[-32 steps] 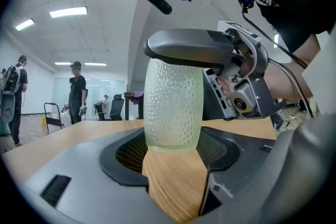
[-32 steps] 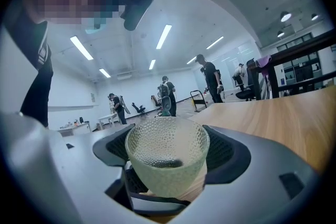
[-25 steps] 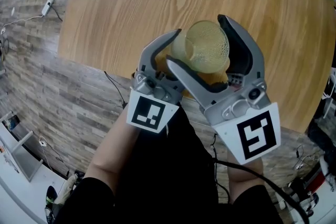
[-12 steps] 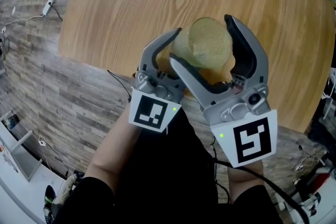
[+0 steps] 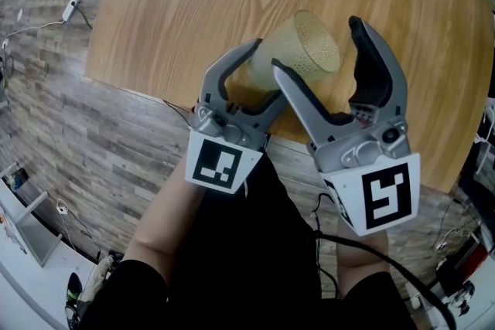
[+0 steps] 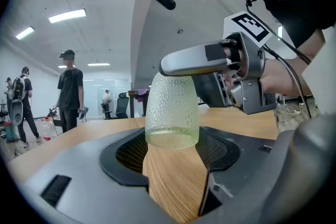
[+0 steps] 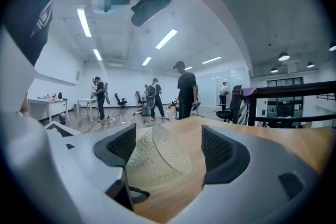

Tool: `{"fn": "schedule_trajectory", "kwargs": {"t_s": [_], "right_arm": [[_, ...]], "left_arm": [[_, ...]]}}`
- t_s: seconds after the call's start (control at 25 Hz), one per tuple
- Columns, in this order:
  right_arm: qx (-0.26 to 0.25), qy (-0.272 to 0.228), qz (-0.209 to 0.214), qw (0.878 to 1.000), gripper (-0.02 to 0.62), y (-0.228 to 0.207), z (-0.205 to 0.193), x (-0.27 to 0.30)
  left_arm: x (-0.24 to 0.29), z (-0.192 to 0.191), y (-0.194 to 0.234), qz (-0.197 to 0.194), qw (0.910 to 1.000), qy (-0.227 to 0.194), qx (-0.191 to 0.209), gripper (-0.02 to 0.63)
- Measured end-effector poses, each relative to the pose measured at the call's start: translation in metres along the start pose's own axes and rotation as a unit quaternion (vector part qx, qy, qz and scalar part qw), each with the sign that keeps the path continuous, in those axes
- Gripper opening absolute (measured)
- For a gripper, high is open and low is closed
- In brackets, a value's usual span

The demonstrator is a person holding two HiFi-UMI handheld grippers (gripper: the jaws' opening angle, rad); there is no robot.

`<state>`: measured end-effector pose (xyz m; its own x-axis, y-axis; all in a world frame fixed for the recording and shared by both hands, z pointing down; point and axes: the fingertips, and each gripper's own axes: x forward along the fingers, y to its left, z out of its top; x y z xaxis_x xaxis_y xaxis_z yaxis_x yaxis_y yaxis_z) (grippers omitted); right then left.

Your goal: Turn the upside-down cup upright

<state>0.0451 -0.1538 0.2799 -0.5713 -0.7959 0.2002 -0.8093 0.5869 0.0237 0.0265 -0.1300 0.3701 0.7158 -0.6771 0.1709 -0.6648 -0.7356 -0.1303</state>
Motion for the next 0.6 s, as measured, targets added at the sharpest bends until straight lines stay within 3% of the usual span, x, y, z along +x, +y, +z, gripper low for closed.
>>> {"fn": "schedule_trajectory", "kwargs": {"t_s": [0.16,0.48,0.6], "right_arm": [[0.006,-0.009,-0.016,1.0,0.365,-0.012,0.0,0.0],[0.029,-0.004,-0.008,1.0,0.36,-0.007,-0.011,0.007],[0.027,-0.005,-0.011,1.0,0.306,-0.007,-0.011,0.007]], "left_arm": [[-0.001,0.003,0.0,0.002,1.0,-0.002,-0.002,0.291],[-0.008,-0.001,0.007,0.008,1.0,0.004,0.002,0.29],[-0.01,0.002,0.01,0.009,0.9999,0.001,0.006,0.29]]}}
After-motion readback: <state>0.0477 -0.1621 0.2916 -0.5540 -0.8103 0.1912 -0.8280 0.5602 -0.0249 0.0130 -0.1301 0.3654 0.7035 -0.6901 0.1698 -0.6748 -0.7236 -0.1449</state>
